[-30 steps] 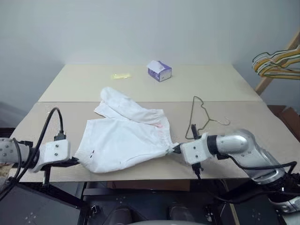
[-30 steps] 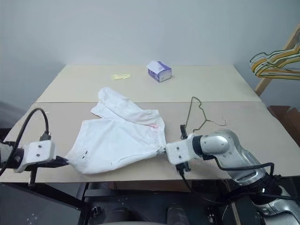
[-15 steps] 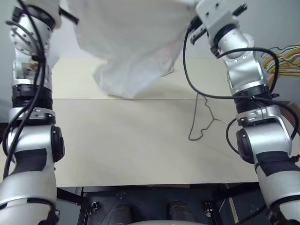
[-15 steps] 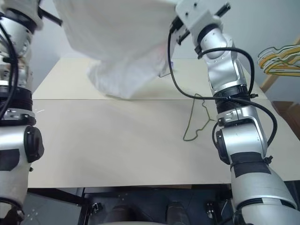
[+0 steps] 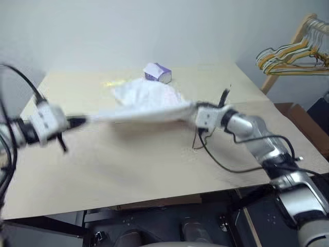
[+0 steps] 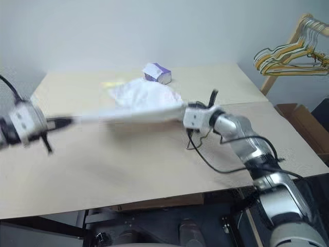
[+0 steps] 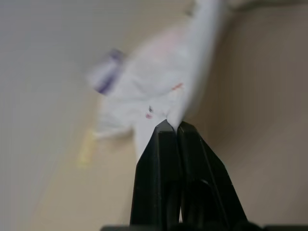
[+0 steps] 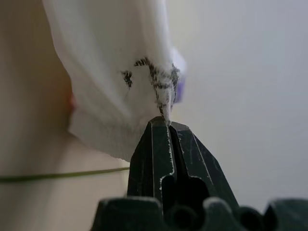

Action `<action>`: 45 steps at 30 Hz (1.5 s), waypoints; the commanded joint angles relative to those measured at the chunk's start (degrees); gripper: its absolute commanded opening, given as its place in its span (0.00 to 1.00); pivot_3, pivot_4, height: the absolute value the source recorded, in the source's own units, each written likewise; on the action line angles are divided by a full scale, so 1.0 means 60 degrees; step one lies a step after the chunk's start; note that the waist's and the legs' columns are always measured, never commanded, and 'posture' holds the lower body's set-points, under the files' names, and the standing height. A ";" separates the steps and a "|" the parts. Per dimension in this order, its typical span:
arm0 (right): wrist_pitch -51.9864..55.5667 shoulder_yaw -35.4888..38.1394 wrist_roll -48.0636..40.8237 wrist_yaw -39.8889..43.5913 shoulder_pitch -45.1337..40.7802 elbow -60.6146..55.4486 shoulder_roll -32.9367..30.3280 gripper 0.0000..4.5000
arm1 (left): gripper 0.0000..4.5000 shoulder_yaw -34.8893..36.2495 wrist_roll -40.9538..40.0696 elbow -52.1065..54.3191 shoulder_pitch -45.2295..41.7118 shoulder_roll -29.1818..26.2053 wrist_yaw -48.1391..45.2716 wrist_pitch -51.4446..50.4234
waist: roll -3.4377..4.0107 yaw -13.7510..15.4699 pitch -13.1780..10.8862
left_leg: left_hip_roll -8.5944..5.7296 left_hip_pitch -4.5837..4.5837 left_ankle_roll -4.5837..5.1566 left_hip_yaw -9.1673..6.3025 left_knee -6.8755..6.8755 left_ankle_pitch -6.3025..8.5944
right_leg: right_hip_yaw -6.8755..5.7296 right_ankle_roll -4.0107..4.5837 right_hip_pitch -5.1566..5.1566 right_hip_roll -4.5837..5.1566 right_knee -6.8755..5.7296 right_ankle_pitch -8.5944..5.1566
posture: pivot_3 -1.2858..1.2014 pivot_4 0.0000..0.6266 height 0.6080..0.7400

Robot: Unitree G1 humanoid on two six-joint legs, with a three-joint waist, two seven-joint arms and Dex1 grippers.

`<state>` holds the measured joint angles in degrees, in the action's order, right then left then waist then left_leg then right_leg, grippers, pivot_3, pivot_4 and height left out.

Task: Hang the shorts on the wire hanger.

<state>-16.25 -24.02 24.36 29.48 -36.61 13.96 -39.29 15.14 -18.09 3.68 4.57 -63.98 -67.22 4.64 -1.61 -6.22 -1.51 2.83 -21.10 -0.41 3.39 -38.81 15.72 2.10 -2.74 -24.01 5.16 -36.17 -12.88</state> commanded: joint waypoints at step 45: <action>0.9466 0.2040 -0.3663 0.1906 -0.0536 -0.0093 0.1846 1.00 | 1.00 -0.0438 -0.1030 0.2500 -0.1786 0.1156 -0.0625 -0.2999 | -0.0023 0.0897 -0.0004 | 0.0013 0.0110 0.0039 -0.0003 0.0002 0.0032 | -0.0017 0.0046 0.0128 -0.0030 0.0007 -0.0056 | 0.53 0.00 1.00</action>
<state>39.50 -12.86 1.48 43.23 -38.13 12.00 -28.24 13.21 -24.60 17.79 -4.70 -57.07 -72.11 -13.07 -1.75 -0.83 -1.53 2.91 -20.45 -0.18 3.36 -38.80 15.91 1.99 -2.48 -23.24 4.99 -36.11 -13.21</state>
